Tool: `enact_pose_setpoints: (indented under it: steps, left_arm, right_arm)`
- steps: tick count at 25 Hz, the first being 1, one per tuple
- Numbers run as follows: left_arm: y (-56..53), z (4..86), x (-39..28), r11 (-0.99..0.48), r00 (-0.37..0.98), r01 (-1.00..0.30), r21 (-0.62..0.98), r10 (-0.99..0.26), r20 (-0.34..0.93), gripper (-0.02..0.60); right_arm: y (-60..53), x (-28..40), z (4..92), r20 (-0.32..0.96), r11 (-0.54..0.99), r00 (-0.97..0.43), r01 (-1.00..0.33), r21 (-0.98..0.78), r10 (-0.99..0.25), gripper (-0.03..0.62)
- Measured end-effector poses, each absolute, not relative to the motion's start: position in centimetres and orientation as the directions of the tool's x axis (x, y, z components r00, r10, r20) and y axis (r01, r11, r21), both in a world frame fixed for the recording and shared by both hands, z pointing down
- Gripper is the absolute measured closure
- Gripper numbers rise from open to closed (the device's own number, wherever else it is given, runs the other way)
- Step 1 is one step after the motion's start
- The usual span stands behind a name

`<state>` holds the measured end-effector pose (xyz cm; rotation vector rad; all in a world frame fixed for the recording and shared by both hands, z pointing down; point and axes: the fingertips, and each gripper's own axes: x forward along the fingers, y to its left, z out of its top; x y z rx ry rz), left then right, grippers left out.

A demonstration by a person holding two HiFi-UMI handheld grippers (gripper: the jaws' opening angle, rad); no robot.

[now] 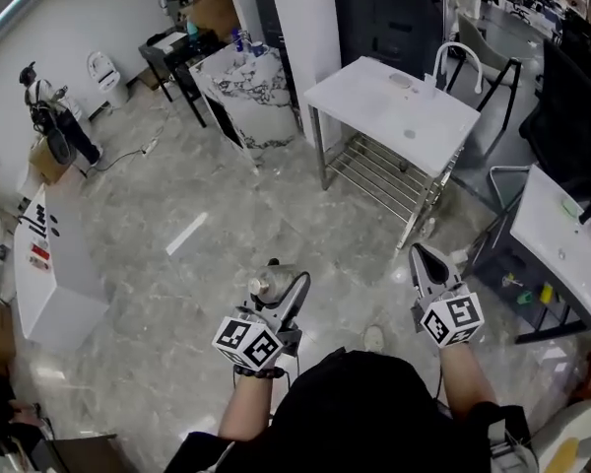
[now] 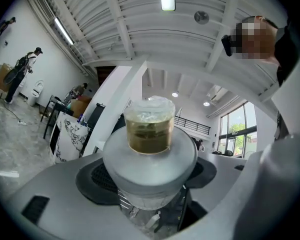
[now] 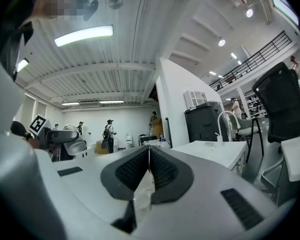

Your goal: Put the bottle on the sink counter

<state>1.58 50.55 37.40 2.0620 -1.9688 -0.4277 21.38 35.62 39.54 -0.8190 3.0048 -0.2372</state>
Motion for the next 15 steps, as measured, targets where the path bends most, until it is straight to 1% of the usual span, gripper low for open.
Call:
enact_pose_setpoints:
  steps: [3, 10, 13, 15]
  left_arm:
    - [47.8, 36.8, 2.0, -0.027, 0.011, -0.92, 0.39, -0.999, -0.043, 0.23]
    - [41.5, 36.3, 2.2, 0.024, -0.056, -0.902, 0.431, -0.997, -0.06, 0.23]
    - [38.9, 36.9, 3.1, 0.02, -0.046, -0.884, 0.468, -0.998, -0.044, 0.23]
    - [37.4, 37.3, 4.0, 0.005, -0.018, -0.88, 0.474, -1.0, -0.023, 0.23]
  right_arm:
    - [32.7, 20.5, 39.2, 0.01, 0.889, -0.895, -0.444, -0.111, -0.446, 0.563]
    - [27.2, 20.6, 39.6, 0.019, 0.914, -0.924, -0.38, -0.143, -0.381, 0.563]
    - [25.7, 20.6, 39.9, 0.017, 0.912, -0.925, -0.376, -0.167, -0.379, 0.563]
    - [24.8, 20.8, 40.2, 0.016, 0.904, -0.923, -0.381, -0.193, -0.385, 0.563]
